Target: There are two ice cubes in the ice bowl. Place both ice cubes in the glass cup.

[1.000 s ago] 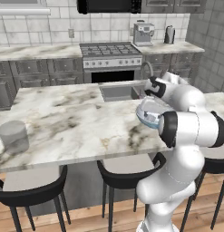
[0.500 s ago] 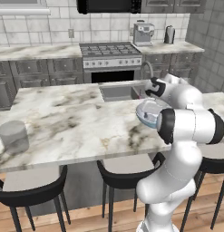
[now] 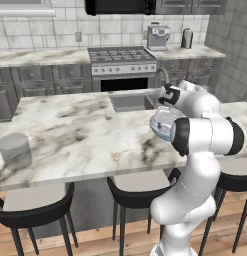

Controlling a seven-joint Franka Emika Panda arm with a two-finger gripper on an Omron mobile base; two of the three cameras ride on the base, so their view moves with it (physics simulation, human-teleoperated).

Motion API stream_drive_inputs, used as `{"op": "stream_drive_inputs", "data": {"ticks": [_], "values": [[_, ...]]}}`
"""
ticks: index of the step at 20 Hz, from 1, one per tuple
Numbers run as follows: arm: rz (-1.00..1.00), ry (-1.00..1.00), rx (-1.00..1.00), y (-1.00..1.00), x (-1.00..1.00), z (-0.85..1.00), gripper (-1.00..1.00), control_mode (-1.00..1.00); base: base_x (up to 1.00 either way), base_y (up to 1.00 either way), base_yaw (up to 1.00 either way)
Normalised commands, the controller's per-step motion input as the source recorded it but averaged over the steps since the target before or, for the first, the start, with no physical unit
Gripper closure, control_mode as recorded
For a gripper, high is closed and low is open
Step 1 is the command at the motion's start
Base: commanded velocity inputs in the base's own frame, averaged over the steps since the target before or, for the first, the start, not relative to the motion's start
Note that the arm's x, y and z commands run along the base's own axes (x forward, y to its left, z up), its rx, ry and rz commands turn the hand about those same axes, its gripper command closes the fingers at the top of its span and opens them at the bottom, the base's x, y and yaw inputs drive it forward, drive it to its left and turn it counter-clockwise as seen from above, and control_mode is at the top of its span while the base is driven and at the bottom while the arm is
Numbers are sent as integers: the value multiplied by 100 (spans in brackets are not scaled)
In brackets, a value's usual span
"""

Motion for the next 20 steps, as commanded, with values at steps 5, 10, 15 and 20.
{"op": "stream_drive_inputs", "data": {"ticks": [5,10,15,20], "values": [[0,0,2,15,0,-22,-100,-100,0,0,0],[0,-1,8,28,7,-48,-100,-100,0,0,0],[0,-5,9,35,19,-43,-100,-100,0,0,0],[0,0,4,12,2,-12,-100,-100,0,0,0]]}}
